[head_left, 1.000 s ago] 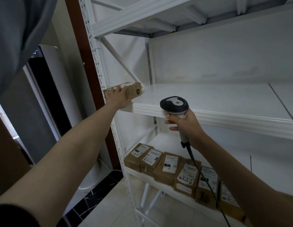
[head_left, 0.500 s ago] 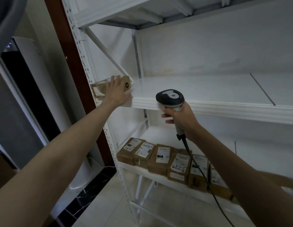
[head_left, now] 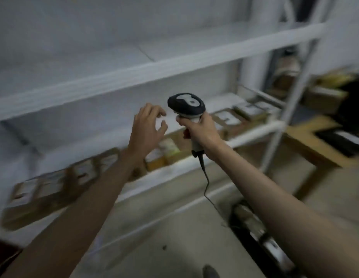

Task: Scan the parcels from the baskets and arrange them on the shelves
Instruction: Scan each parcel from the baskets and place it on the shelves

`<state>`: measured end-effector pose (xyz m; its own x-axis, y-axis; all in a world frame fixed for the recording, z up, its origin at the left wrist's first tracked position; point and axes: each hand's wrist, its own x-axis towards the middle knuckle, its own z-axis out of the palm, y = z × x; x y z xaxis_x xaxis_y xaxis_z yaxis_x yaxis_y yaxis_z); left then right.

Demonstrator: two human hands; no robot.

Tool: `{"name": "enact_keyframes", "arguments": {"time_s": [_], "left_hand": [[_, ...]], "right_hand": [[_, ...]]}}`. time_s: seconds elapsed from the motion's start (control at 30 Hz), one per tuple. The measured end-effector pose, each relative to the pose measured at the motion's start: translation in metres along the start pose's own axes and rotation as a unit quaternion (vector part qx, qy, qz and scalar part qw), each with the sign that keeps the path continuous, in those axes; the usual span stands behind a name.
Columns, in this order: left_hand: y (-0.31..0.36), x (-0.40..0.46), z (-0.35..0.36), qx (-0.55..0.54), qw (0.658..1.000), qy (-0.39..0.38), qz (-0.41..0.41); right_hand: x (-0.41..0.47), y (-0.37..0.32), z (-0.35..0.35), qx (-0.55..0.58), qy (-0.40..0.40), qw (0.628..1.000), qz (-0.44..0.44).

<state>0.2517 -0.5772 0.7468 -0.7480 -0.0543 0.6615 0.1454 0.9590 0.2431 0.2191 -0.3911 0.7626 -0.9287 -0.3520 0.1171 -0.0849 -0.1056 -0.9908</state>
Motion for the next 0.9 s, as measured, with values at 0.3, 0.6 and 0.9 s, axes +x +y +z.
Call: {"name": "enact_keyframes", "arguments": {"time_s": [0.3, 0.6, 0.9], "left_hand": [[0.263, -0.068, 0.181, -0.176, 0.919, -0.325, 0.135], [0.511, -0.159, 0.273, -0.167, 0.809, -0.503, 0.253], [0.637, -0.245, 0.331, -0.146, 0.715, -0.603, 0.323]], "right_hand": [[-0.184, 0.067, -0.278, -0.076, 0.341, 0.931, 0.104], [-0.386, 0.104, -0.458, -0.041, 0.513, 0.834, 0.199], [-0.513, 0.140, -0.532, 0.026, 0.606, 0.754, 0.253]]}}
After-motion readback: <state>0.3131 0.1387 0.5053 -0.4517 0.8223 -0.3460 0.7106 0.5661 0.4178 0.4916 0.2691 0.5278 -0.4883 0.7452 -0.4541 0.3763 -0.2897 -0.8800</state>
